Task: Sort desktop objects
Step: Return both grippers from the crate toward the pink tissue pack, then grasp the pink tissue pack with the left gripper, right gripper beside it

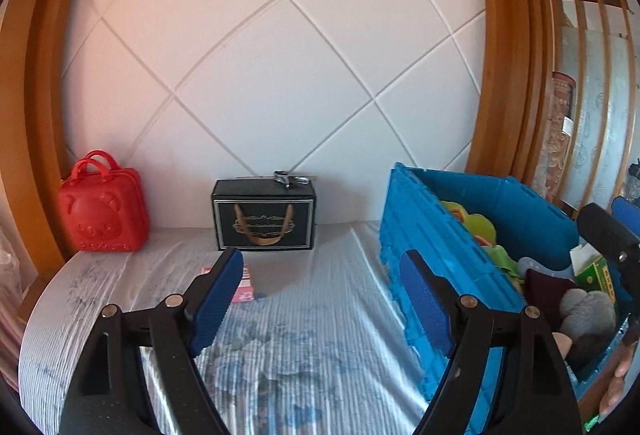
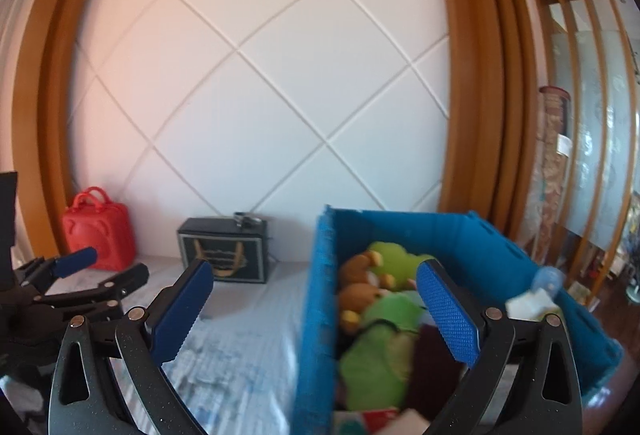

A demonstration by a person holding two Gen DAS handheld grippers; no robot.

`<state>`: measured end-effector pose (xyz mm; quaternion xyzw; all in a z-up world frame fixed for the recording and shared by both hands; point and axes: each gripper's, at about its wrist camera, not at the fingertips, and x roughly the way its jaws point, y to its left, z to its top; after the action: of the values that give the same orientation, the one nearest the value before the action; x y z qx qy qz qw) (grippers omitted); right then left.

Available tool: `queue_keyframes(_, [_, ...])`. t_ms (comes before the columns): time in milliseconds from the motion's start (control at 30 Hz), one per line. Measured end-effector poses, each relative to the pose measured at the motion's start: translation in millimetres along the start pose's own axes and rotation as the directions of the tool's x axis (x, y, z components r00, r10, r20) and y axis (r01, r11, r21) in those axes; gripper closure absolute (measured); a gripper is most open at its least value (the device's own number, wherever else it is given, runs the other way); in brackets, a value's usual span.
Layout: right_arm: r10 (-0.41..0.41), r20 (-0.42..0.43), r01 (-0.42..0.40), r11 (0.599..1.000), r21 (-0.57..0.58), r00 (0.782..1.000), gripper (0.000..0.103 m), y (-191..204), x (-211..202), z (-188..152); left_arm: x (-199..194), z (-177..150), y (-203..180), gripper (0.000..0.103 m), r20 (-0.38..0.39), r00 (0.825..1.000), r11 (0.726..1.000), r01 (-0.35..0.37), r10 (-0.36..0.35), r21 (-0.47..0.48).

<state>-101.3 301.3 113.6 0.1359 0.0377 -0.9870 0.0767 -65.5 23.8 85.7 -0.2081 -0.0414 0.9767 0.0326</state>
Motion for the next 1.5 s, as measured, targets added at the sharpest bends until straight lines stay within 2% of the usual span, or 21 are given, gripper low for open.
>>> queue_keyframes(100, [0.050,-0.013,-0.050,0.999,-0.006,0.999,0.000,33.6,20.6,3.5,10.2,-1.2,42.9,0.022,-0.026,0.998,0.999,-0.049,0.049,-0.017])
queue_keyframes(233, [0.123,-0.076,-0.122,0.992,0.012,0.990,0.000,71.8,65.5,-0.7,30.8,-7.1,100.6,0.022,-0.083,0.990,0.993,-0.117,0.114,-0.031])
queue_keyframes(333, [0.187,-0.150,-0.182,0.982,0.049,0.971,0.000,91.1,105.6,-10.0,59.2,-17.3,144.8,0.022,-0.154,0.973,0.983,-0.179,0.171,-0.040])
queue_keyframes(533, [0.251,-0.296,-0.233,0.968,0.095,0.922,0.000,123.0,197.5,-38.6,135.0,-45.5,205.5,0.022,-0.293,0.936,0.974,-0.221,0.196,-0.054])
queue_keyframes(633, [0.270,-0.368,-0.249,0.963,0.105,0.890,0.000,137.9,248.5,-59.3,181.5,-63.1,224.7,0.022,-0.360,0.915,0.973,-0.220,0.182,-0.067])
queue_keyframes(800, [0.319,-0.496,-0.262,0.947,0.183,0.807,0.000,161.6,345.6,-112.1,263.0,-97.4,239.9,0.022,-0.451,0.881,0.983,-0.180,0.140,-0.045])
queue_keyframes(967, [0.381,-0.570,-0.297,0.924,0.239,0.728,0.000,192.3,426.7,-163.0,333.3,-127.4,250.1,0.022,-0.501,0.855,0.987,-0.160,0.135,-0.007])
queue_keyframes(1000, [0.392,-0.574,-0.308,0.920,0.243,0.719,0.000,198.6,438.4,-169.9,347.4,-133.5,252.1,0.022,-0.509,0.851,0.988,-0.152,0.129,-0.003])
queue_keyframes(1100, [0.412,-0.580,-0.331,0.911,0.246,0.702,0.000,214.3,472.1,-187.1,370.1,-142.6,254.8,0.022,-0.512,0.852,0.992,-0.126,0.107,-0.002])
queue_keyframes(1233, [0.477,-0.585,-0.374,0.879,0.297,0.656,0.000,227.2,500.8,-203.2,387.0,-149.3,250.0,0.022,-0.511,0.856,0.997,-0.077,0.078,0.023])
queue_keyframes(1500, [0.516,-0.621,-0.410,0.854,0.320,0.591,0.001,247.6,537.5,-224.0,413.2,-152.6,241.3,0.022,-0.492,0.870,0.997,0.003,0.036,0.079])
